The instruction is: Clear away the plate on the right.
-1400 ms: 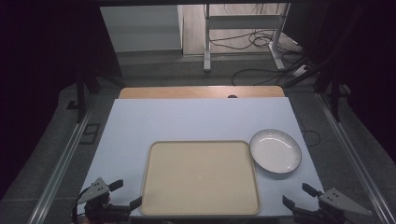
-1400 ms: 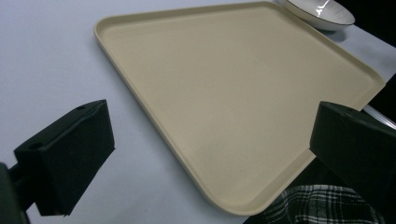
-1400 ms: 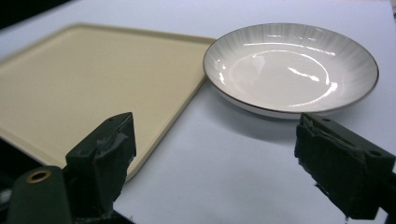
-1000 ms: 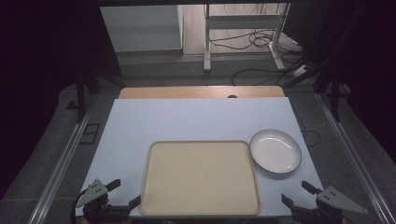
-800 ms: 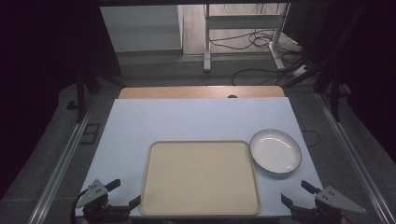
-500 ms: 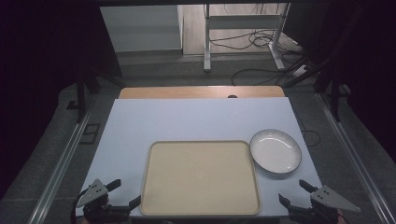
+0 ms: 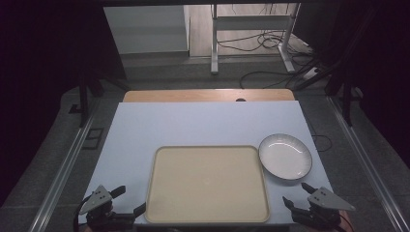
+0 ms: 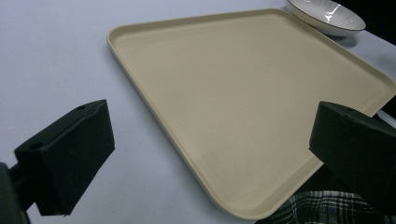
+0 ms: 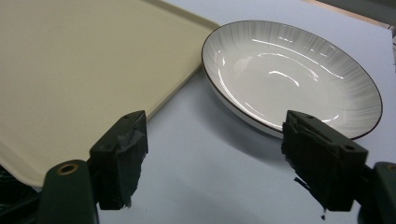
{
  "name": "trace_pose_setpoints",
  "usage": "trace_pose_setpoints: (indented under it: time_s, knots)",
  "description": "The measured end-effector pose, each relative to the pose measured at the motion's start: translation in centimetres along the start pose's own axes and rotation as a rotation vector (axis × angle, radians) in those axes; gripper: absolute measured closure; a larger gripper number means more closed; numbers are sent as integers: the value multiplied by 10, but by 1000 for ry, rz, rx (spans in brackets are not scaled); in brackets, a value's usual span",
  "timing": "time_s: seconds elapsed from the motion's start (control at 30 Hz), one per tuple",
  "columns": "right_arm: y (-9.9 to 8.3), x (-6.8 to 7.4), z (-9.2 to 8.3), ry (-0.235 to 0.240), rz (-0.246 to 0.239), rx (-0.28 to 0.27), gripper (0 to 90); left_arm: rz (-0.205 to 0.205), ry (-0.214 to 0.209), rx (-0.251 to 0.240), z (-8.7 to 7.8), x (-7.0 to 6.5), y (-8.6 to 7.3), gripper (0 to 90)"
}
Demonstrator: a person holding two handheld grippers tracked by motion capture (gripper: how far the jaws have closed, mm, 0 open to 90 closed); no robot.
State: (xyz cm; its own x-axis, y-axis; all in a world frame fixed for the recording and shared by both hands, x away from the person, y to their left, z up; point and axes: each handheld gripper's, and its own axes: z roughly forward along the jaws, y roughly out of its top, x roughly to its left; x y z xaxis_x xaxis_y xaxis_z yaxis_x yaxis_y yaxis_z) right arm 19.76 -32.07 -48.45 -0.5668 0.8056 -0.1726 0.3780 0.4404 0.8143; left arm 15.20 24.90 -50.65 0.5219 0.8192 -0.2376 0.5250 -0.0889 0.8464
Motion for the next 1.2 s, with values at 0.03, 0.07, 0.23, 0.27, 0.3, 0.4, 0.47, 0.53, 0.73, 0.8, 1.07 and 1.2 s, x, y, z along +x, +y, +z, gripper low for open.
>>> trace_pose_setpoints:
  time_s: [0.03,0.07,0.23,0.27,0.3,0.4,0.47,0.53,0.73,0.8,1.07,1.2]
  knots:
    - [1,1,1,1,-5,4,256,0,0,0,0,0,0,0]
    - [1,1,2,-3,-7,11,264,0,0,0,0,0,0,0]
    - [4,1,6,7,2,34,288,0,-1,1,0,0,0,0]
    - [4,0,7,5,1,42,287,1,-1,2,0,0,0,0]
    - [4,0,8,5,0,51,286,1,-1,2,0,0,0,0]
    - [4,-1,11,6,4,67,286,1,-2,3,0,0,0,0]
    - [5,0,13,-4,-6,68,287,2,-2,3,0,0,0,0]
    - [6,1,15,-13,-23,84,307,2,-2,3,0,0,0,0]
    - [9,2,19,-37,-74,115,398,3,-2,3,0,0,0,0]
    - [9,1,22,-44,-87,135,425,3,-3,3,0,0,0,0]
    - [13,3,30,-112,-167,192,498,4,-3,5,1,0,0,0]
    - [15,4,34,-135,-216,215,576,4,-3,5,0,0,0,0]
